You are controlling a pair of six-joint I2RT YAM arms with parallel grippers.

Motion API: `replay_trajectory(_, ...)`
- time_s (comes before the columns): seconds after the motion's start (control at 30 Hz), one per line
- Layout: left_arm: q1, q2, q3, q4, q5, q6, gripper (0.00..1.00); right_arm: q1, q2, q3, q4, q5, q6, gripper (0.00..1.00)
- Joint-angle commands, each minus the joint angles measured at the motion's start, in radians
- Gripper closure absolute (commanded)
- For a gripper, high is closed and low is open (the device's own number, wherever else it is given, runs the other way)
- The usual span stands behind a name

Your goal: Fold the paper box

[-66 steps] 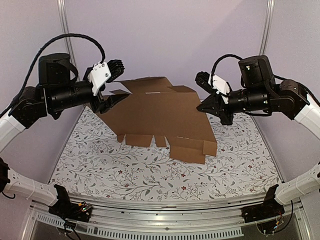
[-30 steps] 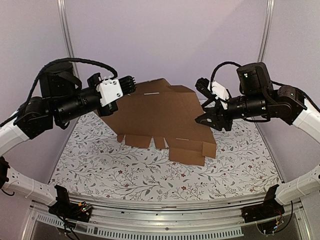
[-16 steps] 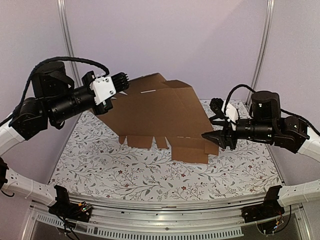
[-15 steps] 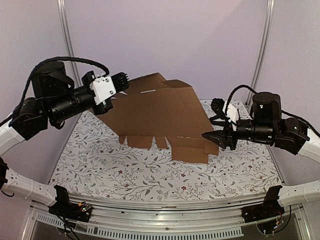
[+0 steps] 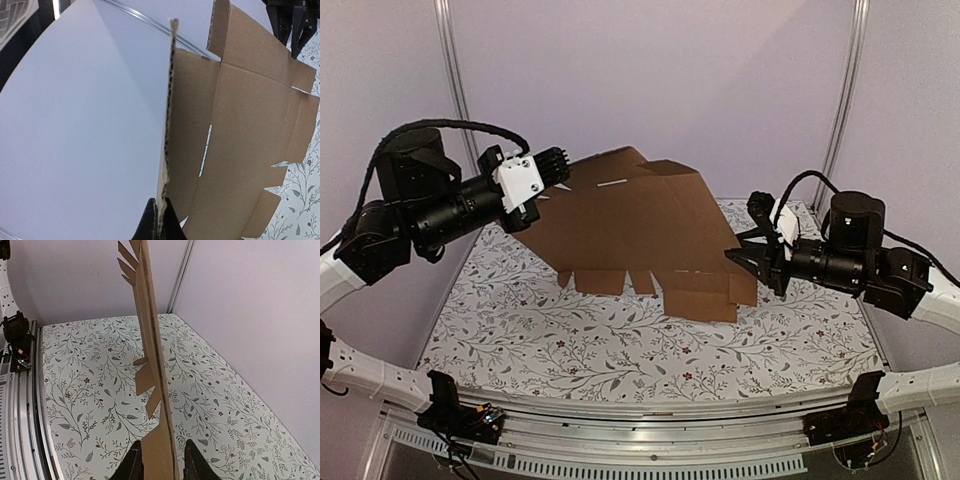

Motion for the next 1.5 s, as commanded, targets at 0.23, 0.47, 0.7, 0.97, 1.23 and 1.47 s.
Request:
replay_trajectory(0.23,-0.015,-0.071,-0.036,0.041,0.022,-0.053,1.00,-0.005,-0.014,-0.050,0.091,0.010,0.022,0.80)
replay_trajectory(0.47,-0.014,-0.076,-0.043,0.045,0.018,-0.060,1.00,-0.005,-0.023,-0.048,0.101,-0.019,0.038,1.00)
replay_trajectory(0.7,-0.016,-0.067,-0.048,0.073,-0.014,-0.066,1.00,-0.005,-0.044,-0.019,0.096,-0.048,0.052,1.00)
replay_trajectory(0.97,-0.016,-0.072,-0.035,0.176,-0.105,-0.102,0.57,-0.007,-0.023,0.167,0.001,-0.071,0.093,1.00)
replay_trajectory(1.23,-0.016,-0.143,-0.039,0.227,-0.124,-0.206,0.00,-0.005,0.037,0.385,-0.193,-0.048,0.216,1.00)
replay_trajectory(1.47,-0.016,-0.224,-0.025,0.189,-0.074,-0.341,0.01,-0.010,0.118,0.525,-0.442,0.058,0.393,1.00)
